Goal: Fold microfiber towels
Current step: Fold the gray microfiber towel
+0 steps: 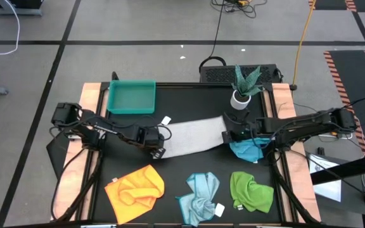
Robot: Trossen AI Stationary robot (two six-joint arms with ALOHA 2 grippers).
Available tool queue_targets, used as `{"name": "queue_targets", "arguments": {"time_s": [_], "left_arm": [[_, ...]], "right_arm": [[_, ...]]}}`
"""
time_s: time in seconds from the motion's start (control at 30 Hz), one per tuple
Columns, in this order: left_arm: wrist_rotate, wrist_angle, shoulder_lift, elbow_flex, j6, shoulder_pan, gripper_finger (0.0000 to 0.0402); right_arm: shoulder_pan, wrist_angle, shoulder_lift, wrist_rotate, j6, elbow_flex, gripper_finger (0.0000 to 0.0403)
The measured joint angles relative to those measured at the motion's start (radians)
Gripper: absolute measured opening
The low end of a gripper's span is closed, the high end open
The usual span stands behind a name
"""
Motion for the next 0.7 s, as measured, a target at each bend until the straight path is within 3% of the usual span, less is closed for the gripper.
{"name": "queue_targets", "arguments": {"time_s": [0.37, 0.57, 0.7], "left_arm": [[-0.001, 0.022, -0.007, 0.007, 0.0, 0.007, 0.0177], [-0.034, 0.017, -0.15, 0.005, 0.002, 0.015, 0.0177], [-0.067, -0.083, -0.265, 0.006, -0.001, 0.012, 0.0177]], "right_arm": [[0.0, -0.023, 0.08, -0.028, -0.058, 0.031, 0.0], [-0.014, -0.18, 0.122, -0.029, -0.161, 0.166, 0.0], [-0.034, -0.196, 0.185, -0.051, -0.223, 0.235, 0.0]]}}
